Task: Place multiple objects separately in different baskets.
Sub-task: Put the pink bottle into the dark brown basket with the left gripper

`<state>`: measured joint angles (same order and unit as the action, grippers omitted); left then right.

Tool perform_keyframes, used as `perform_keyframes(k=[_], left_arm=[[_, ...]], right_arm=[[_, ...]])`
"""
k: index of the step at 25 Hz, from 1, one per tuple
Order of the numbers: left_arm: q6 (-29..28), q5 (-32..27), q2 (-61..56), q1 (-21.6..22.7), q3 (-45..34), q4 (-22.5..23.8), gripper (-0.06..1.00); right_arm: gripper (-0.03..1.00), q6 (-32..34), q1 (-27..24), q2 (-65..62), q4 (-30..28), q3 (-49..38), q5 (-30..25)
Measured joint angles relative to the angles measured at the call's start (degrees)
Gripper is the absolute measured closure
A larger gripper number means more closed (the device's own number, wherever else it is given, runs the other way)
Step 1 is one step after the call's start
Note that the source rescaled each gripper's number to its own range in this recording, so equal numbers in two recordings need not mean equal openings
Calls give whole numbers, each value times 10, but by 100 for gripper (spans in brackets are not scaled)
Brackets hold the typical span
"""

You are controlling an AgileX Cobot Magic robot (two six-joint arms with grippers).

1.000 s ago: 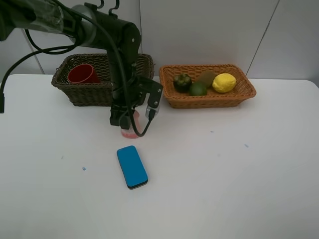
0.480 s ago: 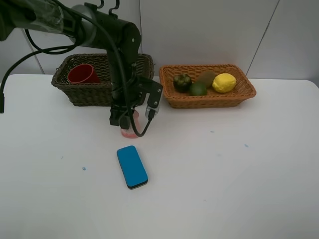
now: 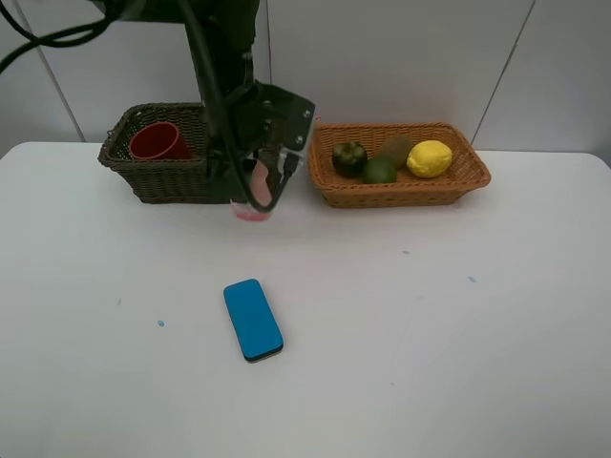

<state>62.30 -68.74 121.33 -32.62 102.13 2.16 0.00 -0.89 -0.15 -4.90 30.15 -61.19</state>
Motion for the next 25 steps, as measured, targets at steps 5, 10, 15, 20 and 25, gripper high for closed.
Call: perform_keyframes(k=[5, 10, 15, 20, 25], left_arm=[[-1, -3, -34, 6, 65, 31, 53], [-1, -3, -36, 29, 111, 44, 53], [-1, -3, -36, 55, 116, 48, 53], [-14, 41, -31, 76, 117, 50, 53], [-58, 104, 6, 88, 117, 54, 53]], right_arm=[[10, 0, 0, 0, 0, 0, 0], [10, 0, 0, 0, 0, 0, 0], [10, 0, 0, 0, 0, 0, 0], [10, 0, 0, 0, 0, 0, 0], [10, 0, 0, 0, 0, 0, 0]])
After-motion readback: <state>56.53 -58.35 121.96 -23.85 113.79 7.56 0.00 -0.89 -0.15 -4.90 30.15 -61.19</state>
